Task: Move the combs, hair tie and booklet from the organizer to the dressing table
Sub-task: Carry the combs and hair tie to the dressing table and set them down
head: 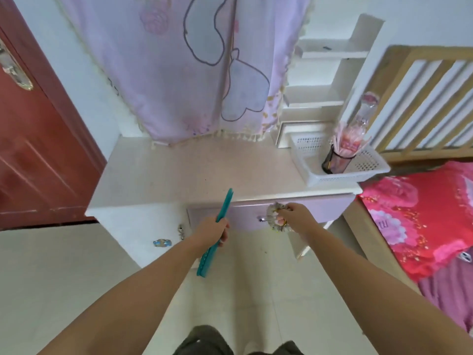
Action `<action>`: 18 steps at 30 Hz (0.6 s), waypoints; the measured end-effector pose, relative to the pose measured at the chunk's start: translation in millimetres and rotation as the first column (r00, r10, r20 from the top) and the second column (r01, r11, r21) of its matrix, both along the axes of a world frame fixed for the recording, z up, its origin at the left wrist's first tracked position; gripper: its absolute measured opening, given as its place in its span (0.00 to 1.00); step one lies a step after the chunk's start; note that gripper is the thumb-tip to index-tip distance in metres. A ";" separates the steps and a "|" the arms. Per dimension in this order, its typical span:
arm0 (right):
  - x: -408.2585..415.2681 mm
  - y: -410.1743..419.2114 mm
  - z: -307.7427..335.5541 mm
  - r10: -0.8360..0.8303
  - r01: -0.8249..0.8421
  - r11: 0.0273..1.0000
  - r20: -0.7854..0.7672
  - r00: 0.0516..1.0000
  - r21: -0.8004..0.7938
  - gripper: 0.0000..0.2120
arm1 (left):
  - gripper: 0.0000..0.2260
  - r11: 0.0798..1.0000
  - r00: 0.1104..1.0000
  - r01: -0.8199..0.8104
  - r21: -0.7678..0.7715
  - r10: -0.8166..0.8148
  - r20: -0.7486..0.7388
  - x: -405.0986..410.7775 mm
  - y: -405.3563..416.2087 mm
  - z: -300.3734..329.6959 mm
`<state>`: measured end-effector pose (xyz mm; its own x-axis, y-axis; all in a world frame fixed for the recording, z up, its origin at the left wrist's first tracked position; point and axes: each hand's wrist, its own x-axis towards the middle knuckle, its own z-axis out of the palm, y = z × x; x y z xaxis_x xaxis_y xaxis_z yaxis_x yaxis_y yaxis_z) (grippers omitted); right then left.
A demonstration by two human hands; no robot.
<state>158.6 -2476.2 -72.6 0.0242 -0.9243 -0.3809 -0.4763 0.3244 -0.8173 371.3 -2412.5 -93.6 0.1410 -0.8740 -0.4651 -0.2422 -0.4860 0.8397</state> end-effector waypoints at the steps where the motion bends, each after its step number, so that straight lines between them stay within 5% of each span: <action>1: 3.2 -24.7 -0.3 -0.004 0.004 1.000 -0.009 1.000 0.007 0.08 | 0.09 1.000 1.000 -0.012 -0.011 0.012 0.007 2.0 -19.4 0.9; 12: 70.3 -236.3 -48.5 -0.217 0.181 0.954 0.134 0.967 0.241 0.10 | 0.08 0.982 0.990 0.134 0.130 -0.140 0.034 61.0 -214.2 -27.3; 18: 72.0 -277.7 -81.9 -0.213 0.221 0.933 -0.059 0.975 0.285 0.07 | 0.08 0.960 0.969 0.209 0.188 -0.229 0.093 72.2 -277.0 -36.0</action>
